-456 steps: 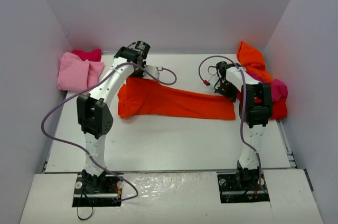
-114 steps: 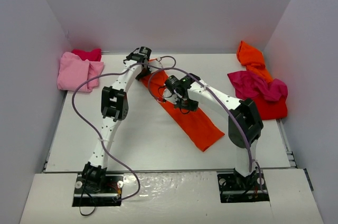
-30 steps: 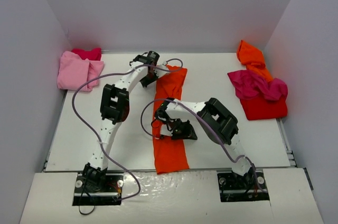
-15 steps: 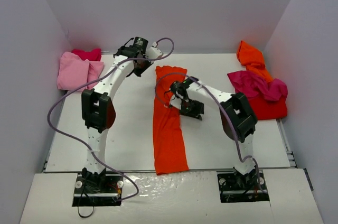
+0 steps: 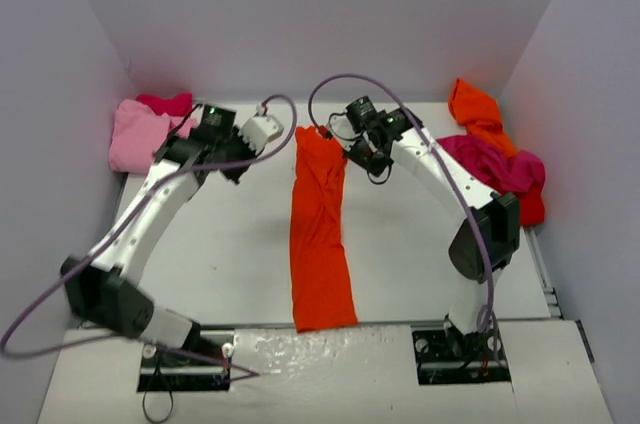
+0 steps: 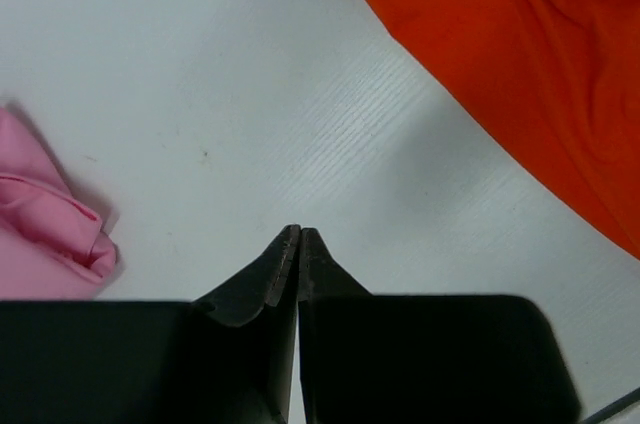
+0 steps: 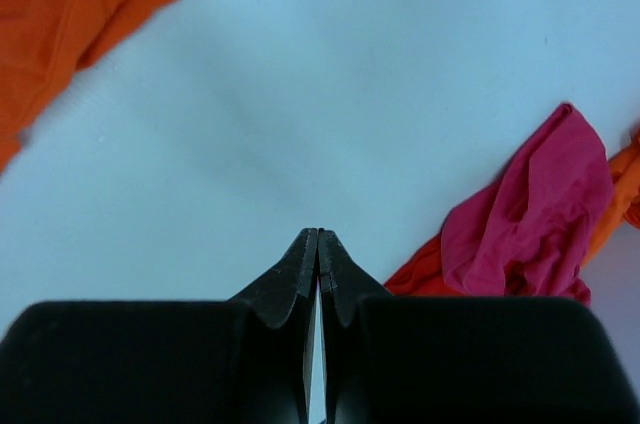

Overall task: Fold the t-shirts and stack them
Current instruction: Rotate the tshirt 90 degrees

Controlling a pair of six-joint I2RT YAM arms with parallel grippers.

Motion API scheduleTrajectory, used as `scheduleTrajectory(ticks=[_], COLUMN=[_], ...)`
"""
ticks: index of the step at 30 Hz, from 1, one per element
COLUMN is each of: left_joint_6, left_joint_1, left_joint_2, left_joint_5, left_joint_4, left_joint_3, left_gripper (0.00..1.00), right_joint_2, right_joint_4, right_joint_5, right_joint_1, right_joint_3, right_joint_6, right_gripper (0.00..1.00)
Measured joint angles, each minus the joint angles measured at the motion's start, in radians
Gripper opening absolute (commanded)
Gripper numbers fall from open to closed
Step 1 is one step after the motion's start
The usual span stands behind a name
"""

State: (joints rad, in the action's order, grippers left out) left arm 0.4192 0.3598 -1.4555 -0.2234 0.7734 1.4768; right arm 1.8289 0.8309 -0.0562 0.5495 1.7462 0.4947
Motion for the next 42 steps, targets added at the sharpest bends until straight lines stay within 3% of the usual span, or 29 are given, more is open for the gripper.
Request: scheduleTrajectory(ticks=[7,14,22,31,42], left_joint_6=[0.000,-0.005,0.000,0.015,0.018], left_joint_1=[-0.022,-0.091,-0.134,-0.134,-0.134], left_joint_2=[0.320,0.373,0.417,0.433,0.433], left_joint_5=[0.035,0.001,-0.068,-0.099,-0.110], left_joint_4=[-0.041,-0.030,0.005,0.016,0.018], left_joint_3=[-0.145,-0.298,-0.328,-0.344,-0.352], left_gripper=[0.00,0.00,0.00,0.00,0.00], right_joint_2=[0.378,0.701,0.706,0.689,0.515], right_joint_4=[-0.004,0.036,0.042,0.028,0.020], right_joint_5=[0.115,0.163,0.173,0.057,-0.021], right_joint_1=[-0.019,0.002,0.092,0.169,0.193], right_joint_3=[0.335,0.554,0.614,0.537,0.477], right_joint_6=[0.009,0.053,0.084,0.073,0.056], right_gripper=[0.00,0.00,0.00,0.00,0.00])
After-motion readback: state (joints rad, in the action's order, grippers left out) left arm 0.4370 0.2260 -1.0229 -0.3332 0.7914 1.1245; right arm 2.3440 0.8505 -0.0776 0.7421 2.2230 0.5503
